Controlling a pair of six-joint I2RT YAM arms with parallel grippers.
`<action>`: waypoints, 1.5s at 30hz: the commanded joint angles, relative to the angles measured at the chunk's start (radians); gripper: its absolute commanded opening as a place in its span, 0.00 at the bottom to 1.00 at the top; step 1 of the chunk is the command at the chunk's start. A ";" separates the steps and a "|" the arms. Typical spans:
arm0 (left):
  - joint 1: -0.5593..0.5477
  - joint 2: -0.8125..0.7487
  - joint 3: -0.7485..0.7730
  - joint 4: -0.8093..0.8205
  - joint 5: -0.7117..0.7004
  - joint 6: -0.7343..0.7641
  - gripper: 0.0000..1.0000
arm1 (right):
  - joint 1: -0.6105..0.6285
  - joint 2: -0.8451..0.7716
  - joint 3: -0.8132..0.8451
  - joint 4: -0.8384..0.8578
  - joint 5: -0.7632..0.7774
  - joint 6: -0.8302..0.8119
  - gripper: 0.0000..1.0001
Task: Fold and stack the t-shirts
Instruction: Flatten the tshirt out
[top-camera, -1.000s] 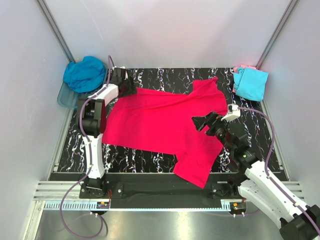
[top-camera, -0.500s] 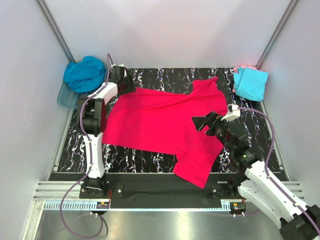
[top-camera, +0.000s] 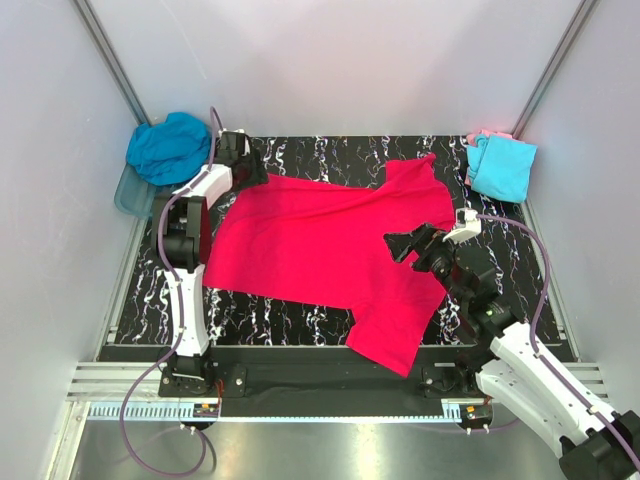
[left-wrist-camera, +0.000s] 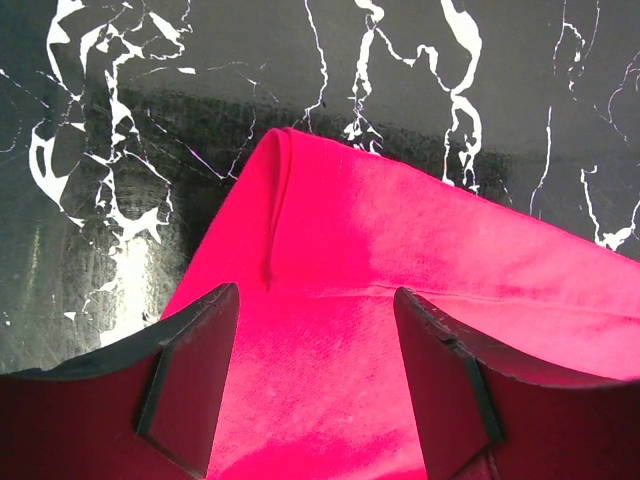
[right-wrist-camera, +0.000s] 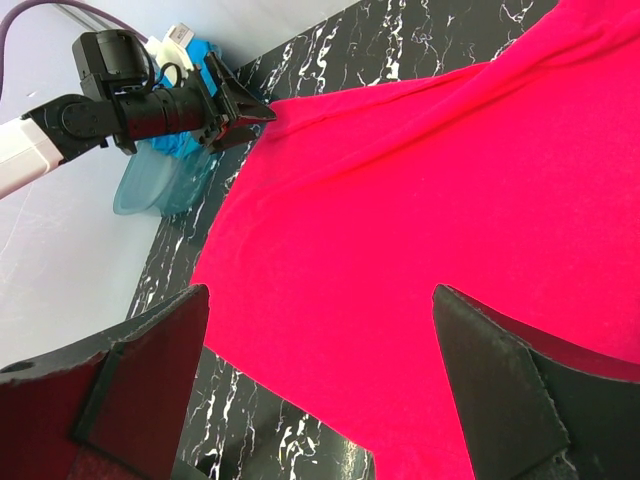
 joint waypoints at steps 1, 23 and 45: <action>0.003 -0.002 0.016 0.023 0.020 0.020 0.68 | 0.006 -0.012 -0.001 0.035 0.021 -0.006 1.00; -0.011 0.052 0.088 -0.028 0.054 0.004 0.65 | 0.006 -0.066 -0.016 0.047 0.003 -0.008 1.00; -0.011 -0.004 0.148 -0.020 0.052 -0.019 0.00 | 0.006 -0.095 -0.045 0.112 -0.057 -0.006 1.00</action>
